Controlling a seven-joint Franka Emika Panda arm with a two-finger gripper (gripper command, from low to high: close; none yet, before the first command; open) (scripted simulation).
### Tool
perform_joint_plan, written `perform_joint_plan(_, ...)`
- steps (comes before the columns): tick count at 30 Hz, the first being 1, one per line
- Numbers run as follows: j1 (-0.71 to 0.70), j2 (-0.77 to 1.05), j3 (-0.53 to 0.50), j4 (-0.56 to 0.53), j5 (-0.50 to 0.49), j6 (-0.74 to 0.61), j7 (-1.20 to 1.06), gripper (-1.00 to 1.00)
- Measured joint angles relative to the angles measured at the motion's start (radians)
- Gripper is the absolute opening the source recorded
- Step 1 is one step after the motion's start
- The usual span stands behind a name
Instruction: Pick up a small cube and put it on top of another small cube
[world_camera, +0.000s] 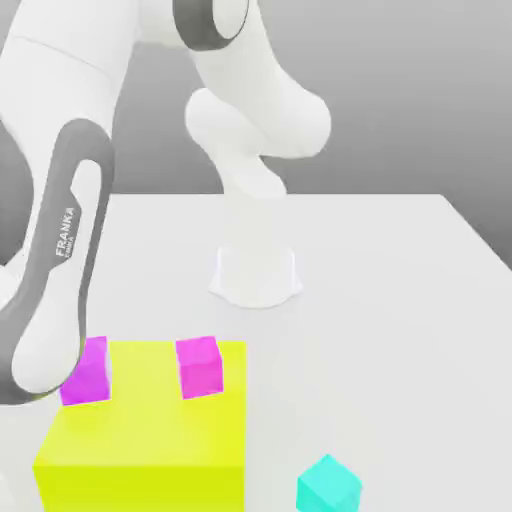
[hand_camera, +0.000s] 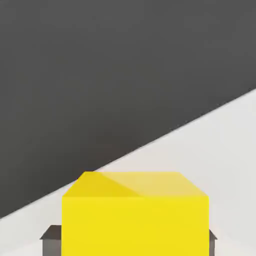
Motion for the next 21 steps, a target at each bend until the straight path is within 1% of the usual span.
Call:
perform_joint_plan(3,0.017,-0.087,-0.023,-0.021,-0.019,-0.066,0.013,-1.00)
perform_joint_plan(5,0.039,-0.157,-0.041,-0.057,-0.032,-0.100,0.051,-1.00)
perform_joint_plan(10,0.103,-0.338,-0.082,-0.184,-0.074,-0.151,0.214,-1.00)
perform_joint_plan(14,0.141,-0.486,-0.100,-0.289,-0.128,-0.188,0.364,-1.00)
perform_joint_plan(21,0.160,-0.749,-0.083,-0.473,-0.228,-0.256,0.635,-1.00)
